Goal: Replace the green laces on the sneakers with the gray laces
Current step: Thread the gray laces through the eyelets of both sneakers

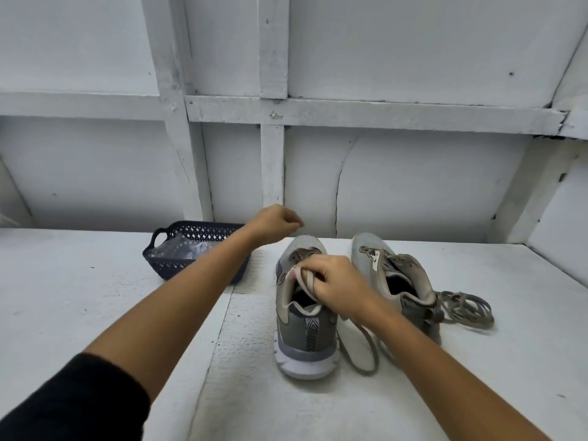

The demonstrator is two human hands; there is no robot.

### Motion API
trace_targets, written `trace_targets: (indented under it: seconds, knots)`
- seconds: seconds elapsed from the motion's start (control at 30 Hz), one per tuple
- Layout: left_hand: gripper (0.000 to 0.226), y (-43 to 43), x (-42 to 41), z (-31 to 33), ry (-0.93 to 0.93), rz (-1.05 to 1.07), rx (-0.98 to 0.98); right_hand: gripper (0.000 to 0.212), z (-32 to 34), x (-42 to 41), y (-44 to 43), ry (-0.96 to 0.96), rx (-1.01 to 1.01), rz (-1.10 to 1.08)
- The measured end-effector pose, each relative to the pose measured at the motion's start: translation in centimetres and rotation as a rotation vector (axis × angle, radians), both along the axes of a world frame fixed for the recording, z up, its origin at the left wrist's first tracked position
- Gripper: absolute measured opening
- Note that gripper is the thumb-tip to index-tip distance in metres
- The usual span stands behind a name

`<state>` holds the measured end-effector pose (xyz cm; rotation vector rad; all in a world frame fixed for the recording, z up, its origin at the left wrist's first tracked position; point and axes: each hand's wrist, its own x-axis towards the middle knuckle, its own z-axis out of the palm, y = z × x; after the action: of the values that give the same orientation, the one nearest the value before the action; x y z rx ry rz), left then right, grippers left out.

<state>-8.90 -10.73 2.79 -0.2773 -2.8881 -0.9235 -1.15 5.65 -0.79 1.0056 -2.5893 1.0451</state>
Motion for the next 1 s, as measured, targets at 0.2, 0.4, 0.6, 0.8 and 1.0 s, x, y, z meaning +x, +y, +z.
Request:
trace_targets:
  seconds: [0.2,0.4,0.6,0.8,1.0]
  knots:
    - [0.023,2.0,-1.8,-1.9,-0.089,-0.102,-0.299,0.017,-1.0,0.1,0.3,-0.099,-0.040,-0.018]
    - [0.019,2.1,-2.5,-3.4,0.002,-0.086,-0.357,0.016,-1.5,-0.4,0.2,-0.162,-0.023,-0.034]
    - [0.021,2.1,-3.0,-4.9,0.079,0.034,-0.303,0.018,-1.1,-0.6,0.2,-0.175,-0.009,-0.048]
    - [0.019,1.6,-4.0,-5.8,0.068,0.205,-0.055,0.021,-0.6,-0.9,-0.1,-0.159,-0.012,-0.115]
    - [0.017,1.0,-4.0,-4.5,-0.039,0.031,0.026,0.024,-0.4,-0.7,0.1,-0.224,-0.074,-0.082]
